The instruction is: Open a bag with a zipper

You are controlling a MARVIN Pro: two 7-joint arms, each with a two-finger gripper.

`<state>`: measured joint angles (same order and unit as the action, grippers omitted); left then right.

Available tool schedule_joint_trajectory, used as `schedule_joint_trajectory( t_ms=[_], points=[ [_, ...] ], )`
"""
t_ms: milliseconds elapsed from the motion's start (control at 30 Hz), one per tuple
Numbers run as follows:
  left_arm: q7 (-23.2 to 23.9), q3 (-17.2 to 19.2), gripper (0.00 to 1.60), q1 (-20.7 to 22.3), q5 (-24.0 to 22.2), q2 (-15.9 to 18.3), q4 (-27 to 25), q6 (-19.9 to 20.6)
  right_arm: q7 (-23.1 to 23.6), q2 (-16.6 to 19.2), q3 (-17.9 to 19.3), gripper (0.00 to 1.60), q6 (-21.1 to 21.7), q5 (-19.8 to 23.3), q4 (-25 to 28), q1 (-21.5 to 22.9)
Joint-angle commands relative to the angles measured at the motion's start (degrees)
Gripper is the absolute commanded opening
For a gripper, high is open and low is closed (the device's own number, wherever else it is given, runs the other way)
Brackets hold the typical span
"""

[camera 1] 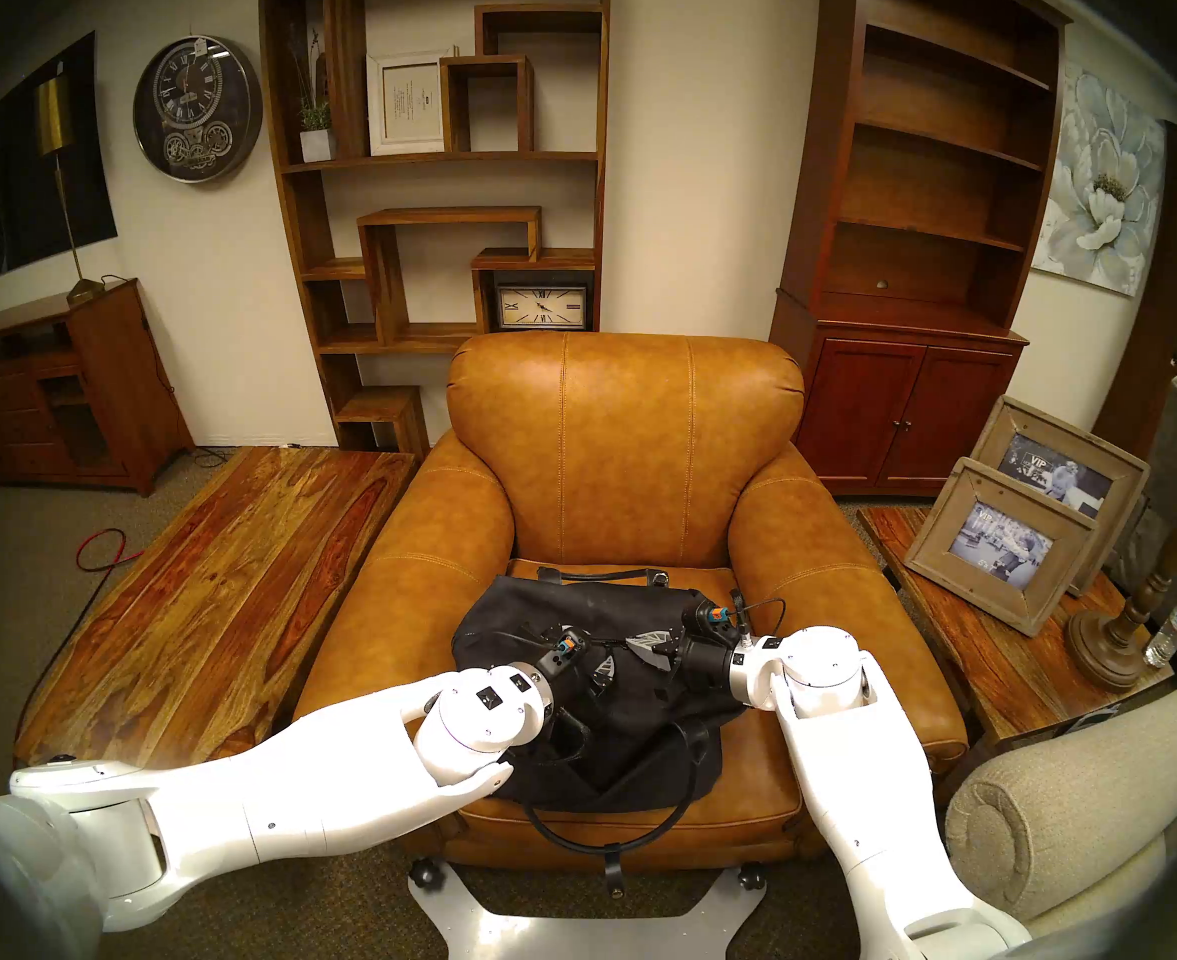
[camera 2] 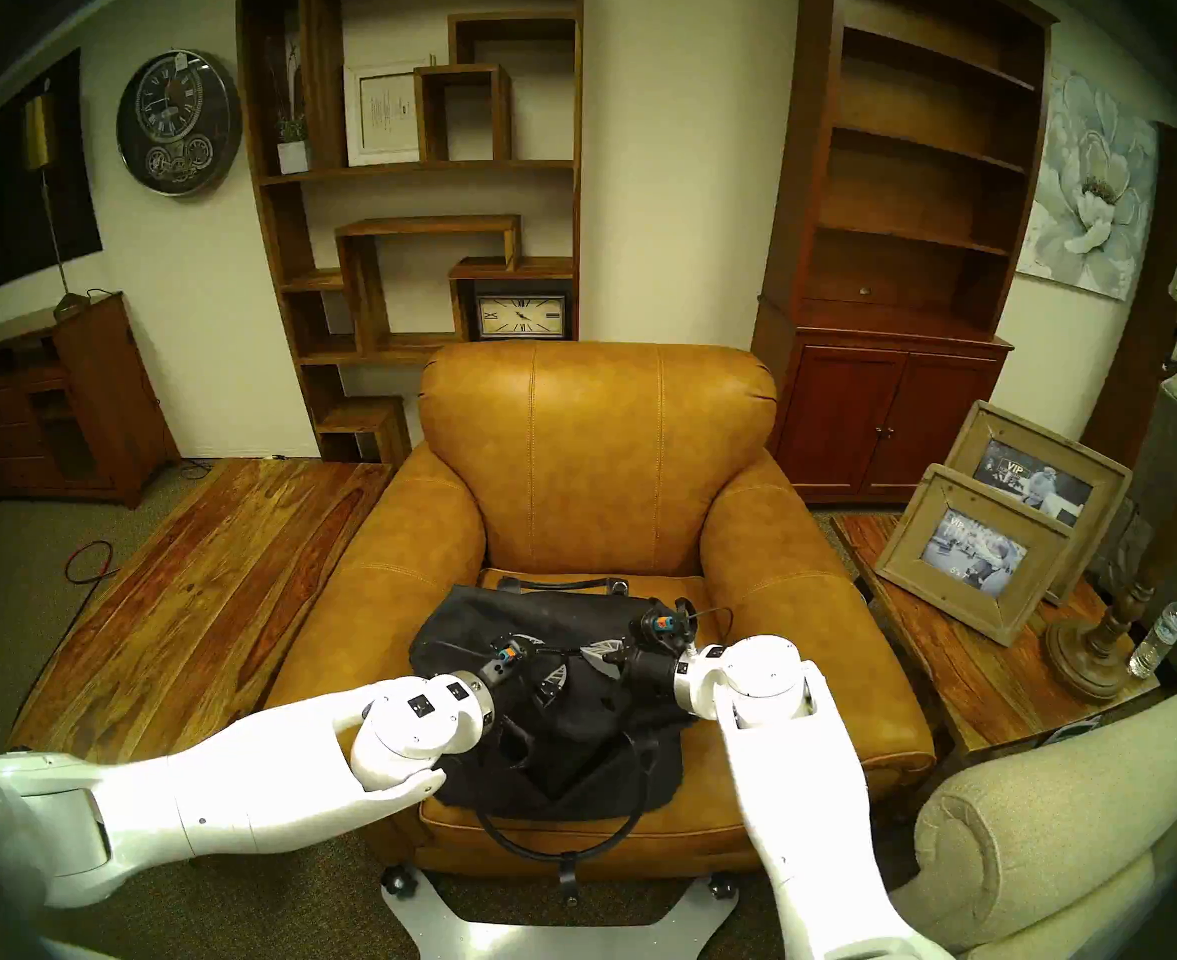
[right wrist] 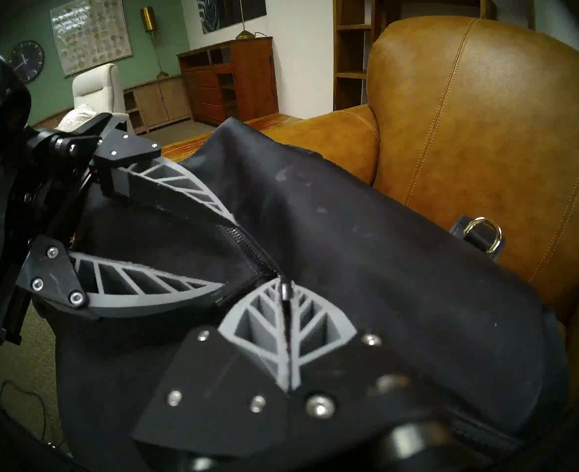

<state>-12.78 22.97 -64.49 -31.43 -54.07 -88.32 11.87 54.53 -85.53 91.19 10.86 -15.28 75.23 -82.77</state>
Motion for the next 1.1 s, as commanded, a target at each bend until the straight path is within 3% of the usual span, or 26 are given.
schedule_joint_trajectory(
  t_ms=[0, 267, 433, 1067],
  points=[
    [1.08, 0.16, 1.18, 0.74, -0.39, -0.83, 0.29, -0.2, -0.38, -0.15, 0.0, 0.0, -0.21, -0.09, 0.64, 0.31],
    [1.09, 0.06, 1.25, 0.79, -0.37, -1.45, 0.8, -0.17, -0.25, -0.07, -0.01, 0.0, -0.14, 0.05, 0.9, 0.19],
    [1.88, 0.36, 1.6, 0.44, -0.97, -1.05, -0.26, -1.42, -0.19, -0.02, -0.05, 0.0, -0.09, 0.02, 0.93, 0.16],
    [2.26, -0.15, 1.6, 0.67, -1.14, -1.84, 0.17, -1.97, -0.31, -0.12, -0.08, 0.0, -0.25, 0.05, 0.67, 0.41]
  ],
)
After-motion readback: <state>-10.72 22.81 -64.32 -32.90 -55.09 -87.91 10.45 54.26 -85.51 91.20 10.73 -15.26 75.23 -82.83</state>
